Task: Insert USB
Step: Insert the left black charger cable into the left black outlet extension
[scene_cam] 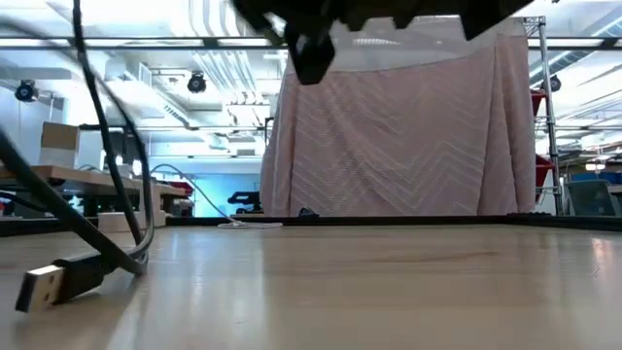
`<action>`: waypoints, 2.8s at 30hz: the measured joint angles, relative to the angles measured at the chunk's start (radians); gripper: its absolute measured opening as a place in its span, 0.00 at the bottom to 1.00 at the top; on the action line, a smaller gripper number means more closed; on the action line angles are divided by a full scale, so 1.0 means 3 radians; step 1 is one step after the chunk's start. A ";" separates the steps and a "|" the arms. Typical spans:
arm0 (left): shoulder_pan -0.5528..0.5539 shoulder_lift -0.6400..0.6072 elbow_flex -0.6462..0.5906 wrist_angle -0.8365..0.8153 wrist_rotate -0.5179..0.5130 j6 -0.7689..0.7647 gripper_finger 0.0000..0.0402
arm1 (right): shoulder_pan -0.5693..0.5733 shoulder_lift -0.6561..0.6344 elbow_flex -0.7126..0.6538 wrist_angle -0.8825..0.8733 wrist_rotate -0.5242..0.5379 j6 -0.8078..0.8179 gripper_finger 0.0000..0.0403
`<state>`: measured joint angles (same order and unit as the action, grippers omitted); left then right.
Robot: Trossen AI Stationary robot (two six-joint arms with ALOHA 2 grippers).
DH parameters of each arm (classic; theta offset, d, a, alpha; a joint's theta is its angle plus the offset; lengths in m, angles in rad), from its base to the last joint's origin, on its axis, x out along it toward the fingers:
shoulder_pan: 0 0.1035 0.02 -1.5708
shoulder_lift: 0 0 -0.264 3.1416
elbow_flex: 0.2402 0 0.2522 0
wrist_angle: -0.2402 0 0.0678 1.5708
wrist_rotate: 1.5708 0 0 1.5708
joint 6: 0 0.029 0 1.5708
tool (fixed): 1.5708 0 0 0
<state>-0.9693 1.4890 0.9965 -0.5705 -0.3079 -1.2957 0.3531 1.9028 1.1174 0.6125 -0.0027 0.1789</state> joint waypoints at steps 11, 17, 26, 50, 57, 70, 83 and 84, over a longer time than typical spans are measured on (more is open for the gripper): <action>-0.0019 0.0442 0.0001 0.1244 -0.1793 0.1273 0.26 | 0.0017 0.0350 0.0459 0.0102 0.0116 0.0095 0.00; -0.0008 0.0574 0.0002 0.1412 -0.2239 0.1630 0.32 | 0.0017 0.0428 0.0462 0.0410 -0.0369 0.0128 0.00; 0.0027 0.0518 0.0029 0.2073 -0.2483 0.2708 0.33 | -0.0004 0.0428 0.0461 0.0307 -0.0764 0.0330 0.00; 0.0233 0.0458 0.0096 0.2416 -0.2026 0.3768 0.14 | -0.0051 0.0427 0.0457 0.0176 -0.1273 0.0777 0.00; 0.0307 0.0426 0.0090 0.2426 -0.1620 0.3757 0.02 | -0.0050 0.0428 0.0455 0.0183 -0.1286 0.0850 0.00; 0.0275 0.0194 0.0081 0.2415 -0.1646 0.3424 0.00 | -0.0043 0.0333 0.0461 0.0072 -0.1273 0.0924 0.24; 0.0269 -0.0086 0.0078 0.2165 -0.2132 0.2759 0.00 | 0.0318 -0.0285 0.0458 -0.1091 0.0722 -0.0485 0.43; 0.0269 -0.0106 0.0078 0.2164 -0.2162 0.2745 0.00 | 0.0351 -0.0295 0.0458 -0.1089 0.0834 -0.0528 0.43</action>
<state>-0.8886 1.4572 1.0199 0.0788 -0.9565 -0.4723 0.4585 1.8141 1.2549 0.2857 0.2475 0.0205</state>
